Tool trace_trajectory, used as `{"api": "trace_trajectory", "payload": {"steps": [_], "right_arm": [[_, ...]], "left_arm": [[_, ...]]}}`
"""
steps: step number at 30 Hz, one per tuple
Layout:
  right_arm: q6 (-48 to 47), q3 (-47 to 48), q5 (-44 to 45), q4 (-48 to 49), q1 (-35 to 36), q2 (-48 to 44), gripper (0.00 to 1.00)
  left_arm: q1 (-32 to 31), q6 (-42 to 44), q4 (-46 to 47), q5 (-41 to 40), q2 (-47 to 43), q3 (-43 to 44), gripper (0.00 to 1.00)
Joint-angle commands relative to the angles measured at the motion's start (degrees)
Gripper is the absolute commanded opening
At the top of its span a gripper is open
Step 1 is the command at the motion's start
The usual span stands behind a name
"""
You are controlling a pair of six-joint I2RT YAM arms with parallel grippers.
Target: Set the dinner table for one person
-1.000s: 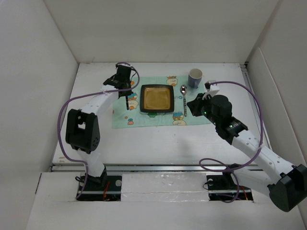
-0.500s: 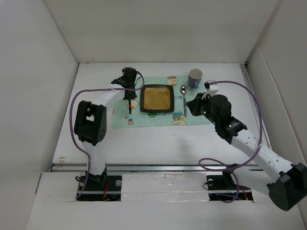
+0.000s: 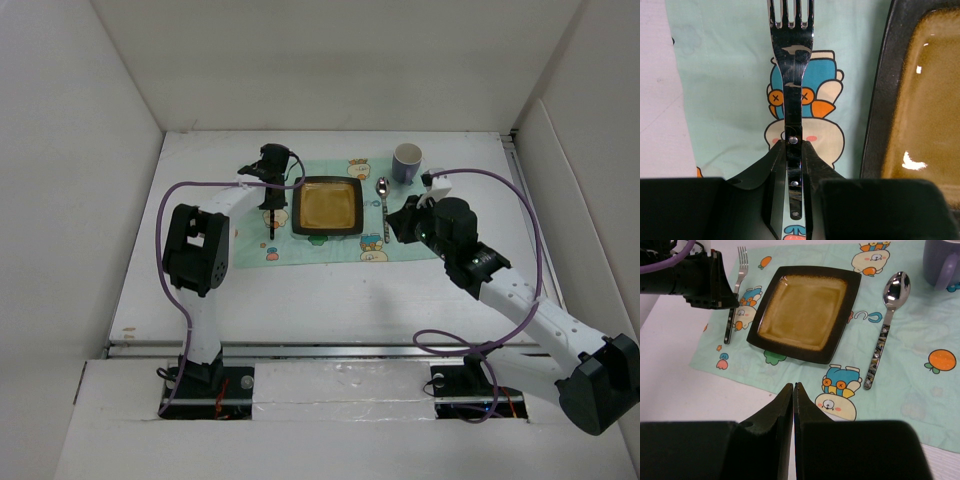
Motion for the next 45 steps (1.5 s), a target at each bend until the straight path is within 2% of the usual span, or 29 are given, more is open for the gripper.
{"api": "trace_trajectory", "payload": {"steps": [1,14,15,17,22,24,26,29,34,36,37,41,42,45], "right_arm": [[-0.5,0.4,1.6,2.3,0.7,0.0,0.09],[-0.7,0.8,1.5,2.6,1.3,1.3,0.09],[-0.7,0.9,0.9,2.6,1.3,1.5,0.09],[-0.9,1.2,0.8,2.1,1.3,1.5,0.09],[-0.9,1.1,1.7,2.2,1.3,1.5,0.09],[-1.2,1.3,2.3,1.5,1.8,1.2,0.09],[-1.2,1.2,3.3,1.5,1.8,0.7,0.09],[-1.2,0.8,2.7,1.9,1.8,0.2,0.09],[-1.2,-0.7,4.1,3.5,1.8,-3.0,0.09],[-1.6,-1.8,5.3,4.0,2.3,-5.3,0.09],[-1.6,-2.4,6.3,4.5,2.3,-8.2,0.1],[-1.4,-6.7,8.6,8.2,2.8,-18.3,0.22],[-1.4,-8.6,9.6,9.0,2.8,-20.7,0.28],[-1.4,-11.6,14.1,11.8,3.4,-30.0,0.38]], "left_arm": [[-0.2,1.6,0.1,-1.8,0.6,2.6,0.0],[0.3,1.8,0.5,-1.9,1.6,3.0,0.0],[0.3,1.7,0.6,-2.2,1.4,2.7,0.02],[0.3,1.5,0.6,-2.6,1.3,2.5,0.18],[0.3,0.4,-0.1,-2.3,0.3,3.0,0.45],[0.3,0.2,0.4,-1.9,-1.5,2.4,0.55],[0.3,0.0,-0.1,-2.4,-2.8,3.0,0.57],[0.3,-0.7,-0.1,-2.5,-8.3,2.9,0.58],[-1.3,-2.4,3.3,-1.1,-26.1,-1.0,0.59],[-1.3,-3.9,6.6,2.5,-35.4,-5.8,0.62],[-1.3,-4.8,8.0,5.0,-38.9,-8.0,0.67],[-1.3,-7.0,12.8,7.8,-54.9,-18.6,0.73],[-1.3,-7.5,13.6,7.6,-61.1,-22.3,0.75],[-1.3,-9.2,14.0,5.6,-72.4,-28.7,0.81]]}}
